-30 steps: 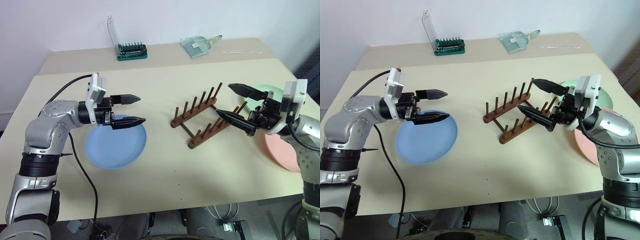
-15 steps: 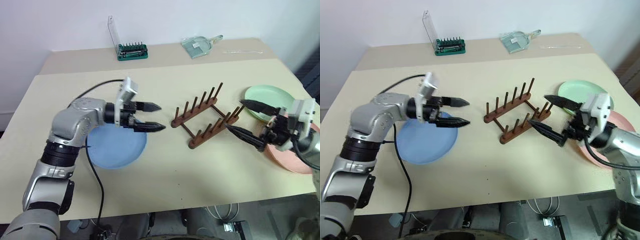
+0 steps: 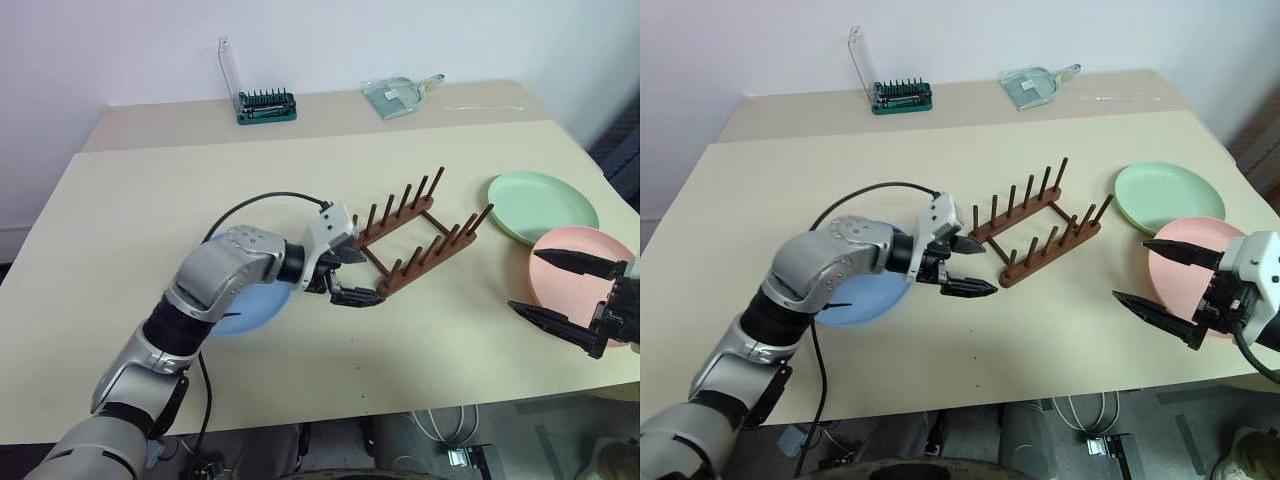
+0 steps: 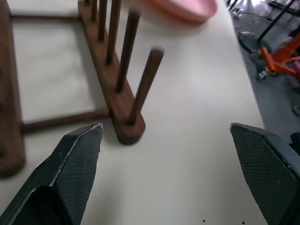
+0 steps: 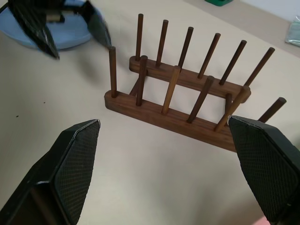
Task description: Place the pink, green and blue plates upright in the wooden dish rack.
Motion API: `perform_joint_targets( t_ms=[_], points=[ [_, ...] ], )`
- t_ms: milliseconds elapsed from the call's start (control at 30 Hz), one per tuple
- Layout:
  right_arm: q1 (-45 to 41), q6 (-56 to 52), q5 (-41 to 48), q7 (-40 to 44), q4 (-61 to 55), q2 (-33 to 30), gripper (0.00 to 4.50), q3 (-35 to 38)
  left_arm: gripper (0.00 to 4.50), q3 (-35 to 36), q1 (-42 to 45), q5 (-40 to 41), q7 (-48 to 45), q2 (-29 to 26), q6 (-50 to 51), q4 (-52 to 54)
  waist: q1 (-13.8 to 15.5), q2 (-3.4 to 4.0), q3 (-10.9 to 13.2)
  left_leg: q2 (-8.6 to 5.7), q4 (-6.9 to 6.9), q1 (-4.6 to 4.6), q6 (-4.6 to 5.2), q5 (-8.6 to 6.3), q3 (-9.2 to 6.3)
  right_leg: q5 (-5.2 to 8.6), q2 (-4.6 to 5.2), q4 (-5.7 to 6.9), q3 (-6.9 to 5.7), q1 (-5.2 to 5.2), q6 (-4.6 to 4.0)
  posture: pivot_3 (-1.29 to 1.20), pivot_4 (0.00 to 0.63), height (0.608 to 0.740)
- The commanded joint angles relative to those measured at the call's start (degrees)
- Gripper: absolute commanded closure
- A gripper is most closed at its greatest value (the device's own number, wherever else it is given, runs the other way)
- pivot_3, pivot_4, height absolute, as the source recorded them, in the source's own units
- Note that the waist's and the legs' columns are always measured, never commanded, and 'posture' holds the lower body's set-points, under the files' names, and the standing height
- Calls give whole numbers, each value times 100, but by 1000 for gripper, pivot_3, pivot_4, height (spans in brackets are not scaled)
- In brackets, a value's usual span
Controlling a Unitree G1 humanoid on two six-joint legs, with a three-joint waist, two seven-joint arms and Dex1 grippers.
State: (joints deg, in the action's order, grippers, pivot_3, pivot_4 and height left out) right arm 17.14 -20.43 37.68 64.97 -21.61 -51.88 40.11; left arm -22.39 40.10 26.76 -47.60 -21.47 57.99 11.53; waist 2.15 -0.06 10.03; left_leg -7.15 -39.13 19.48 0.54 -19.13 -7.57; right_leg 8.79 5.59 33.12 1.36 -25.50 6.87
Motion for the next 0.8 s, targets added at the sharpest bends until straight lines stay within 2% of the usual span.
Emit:
perform_joint_targets(
  t_ms=[33, 267, 333, 533, 800],
  points=[
    [-138, 172, -49, -73, -70, 63, 39, -6, 0, -257, 106, -385, 405, 125, -17, -58, 8, 0, 0, 0, 0, -5, 1, 0, 0, 0, 0, -2, 0, 7, 1, 0, 150, 740],
    [-314, 225, -76, -164, -38, 136, 39, -169, 0, -9, 90, -162, 724, 537, 674, -208, 15, -2, 1, -2, -1, -5, -1, 0, -1, 3, 1, -2, 0, 8, 5, 0, 150, 740],
    [-490, 168, 116, -252, -111, 216, 39, -210, 0, -67, 293, -244, 809, 682, 811, -479, 12, -2, 1, -1, 0, -6, -2, 0, -1, 4, 1, -1, 0, 7, 5, 0, 150, 740],
    [-690, 25, 312, -370, -234, 214, 39, -194, 0, -775, 807, -538, 756, 603, 1208, -1067, 9, -1, 1, -2, 0, -6, -3, 0, -2, 6, 1, -1, 0, 8, 9, 0, 150, 740],
    [-546, -78, 396, -473, -403, 242, 39, -50, 0, -801, 1195, -684, 966, 1127, 1384, -1929, 22, -3, -1, -5, -2, -12, 1, -4, -5, 11, 3, -3, 0, 20, 18, 0, 150, 740]
  ],
)
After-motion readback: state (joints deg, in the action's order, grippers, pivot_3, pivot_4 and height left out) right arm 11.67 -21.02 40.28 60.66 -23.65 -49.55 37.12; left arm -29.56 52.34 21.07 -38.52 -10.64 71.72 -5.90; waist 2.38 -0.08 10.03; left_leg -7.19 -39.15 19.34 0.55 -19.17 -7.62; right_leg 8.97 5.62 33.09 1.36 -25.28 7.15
